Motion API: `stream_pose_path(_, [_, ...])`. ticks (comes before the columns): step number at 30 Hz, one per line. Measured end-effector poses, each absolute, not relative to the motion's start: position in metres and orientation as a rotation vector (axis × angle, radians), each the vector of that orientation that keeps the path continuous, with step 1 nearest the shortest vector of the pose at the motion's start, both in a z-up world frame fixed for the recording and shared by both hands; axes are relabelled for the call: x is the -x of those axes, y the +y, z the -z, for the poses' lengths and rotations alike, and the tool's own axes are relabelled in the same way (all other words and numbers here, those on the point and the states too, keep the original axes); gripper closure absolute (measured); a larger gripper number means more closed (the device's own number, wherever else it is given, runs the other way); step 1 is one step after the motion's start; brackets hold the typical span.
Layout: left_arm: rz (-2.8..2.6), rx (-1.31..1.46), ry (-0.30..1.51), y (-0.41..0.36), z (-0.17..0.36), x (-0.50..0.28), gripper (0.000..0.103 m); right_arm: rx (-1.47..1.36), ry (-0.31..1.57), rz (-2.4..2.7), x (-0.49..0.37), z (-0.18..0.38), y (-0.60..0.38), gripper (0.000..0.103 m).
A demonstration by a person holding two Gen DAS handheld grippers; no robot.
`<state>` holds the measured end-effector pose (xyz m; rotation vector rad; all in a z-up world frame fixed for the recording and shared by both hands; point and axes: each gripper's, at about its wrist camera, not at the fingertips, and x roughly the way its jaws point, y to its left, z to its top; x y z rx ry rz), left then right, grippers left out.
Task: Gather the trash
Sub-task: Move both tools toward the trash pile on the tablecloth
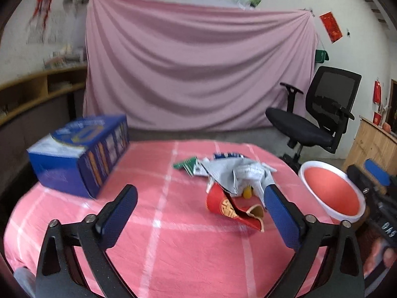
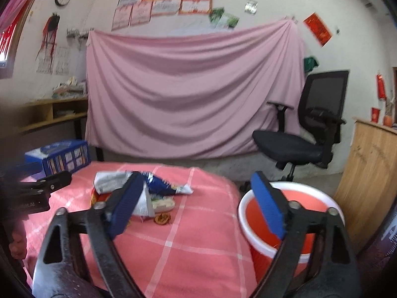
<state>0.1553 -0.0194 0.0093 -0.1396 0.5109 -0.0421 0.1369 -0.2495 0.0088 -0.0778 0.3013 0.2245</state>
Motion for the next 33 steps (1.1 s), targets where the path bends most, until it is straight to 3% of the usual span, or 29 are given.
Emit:
stream_pose_path(4, [0.057,0.158,0.626,-0.026,-0.004,-0.173,0.033,0.093,0.455,-0.291,-0.167,0.007,-0.244,0.020])
stream_pose_path(5, [0.063,0.166,0.659,-0.028,-0.001,-0.177,0.035,0.097,0.486,-0.306,-0.173,0.010,-0.242,0.025])
stream_pose_path(11, [0.084,0.205,0.805,-0.031,0.006,-0.193,0.054,0.141,0.667,-0.396,-0.200,0.030,-0.228,0.040])
stream_pose_path(14, [0.105,0.234,0.859,-0.031,0.010,-0.200,0.070,0.164,0.737,-0.427,-0.210,0.039,-0.221,0.043])
stream_pose_path(24, [0.152,0.339,0.900,-0.017,0.012,-0.206,0.072,0.198,0.860,-0.470,-0.238,0.052,-0.208,0.044])
stream_pose_path(27, [0.149,0.361,0.900,-0.012,0.011,-0.210,0.072,0.223,0.902,-0.491,-0.246,0.060,-0.200,0.056])
stream_pose_path(29, [0.146,0.359,0.898,-0.012,0.009,-0.211,0.072,0.236,0.921,-0.495,-0.247,0.064,-0.197,0.055])
stream_pose_path(33, [0.159,0.354,0.913,-0.012,0.009,-0.214,0.092,0.231,0.899,-0.492,-0.242,0.061,-0.200,0.056])
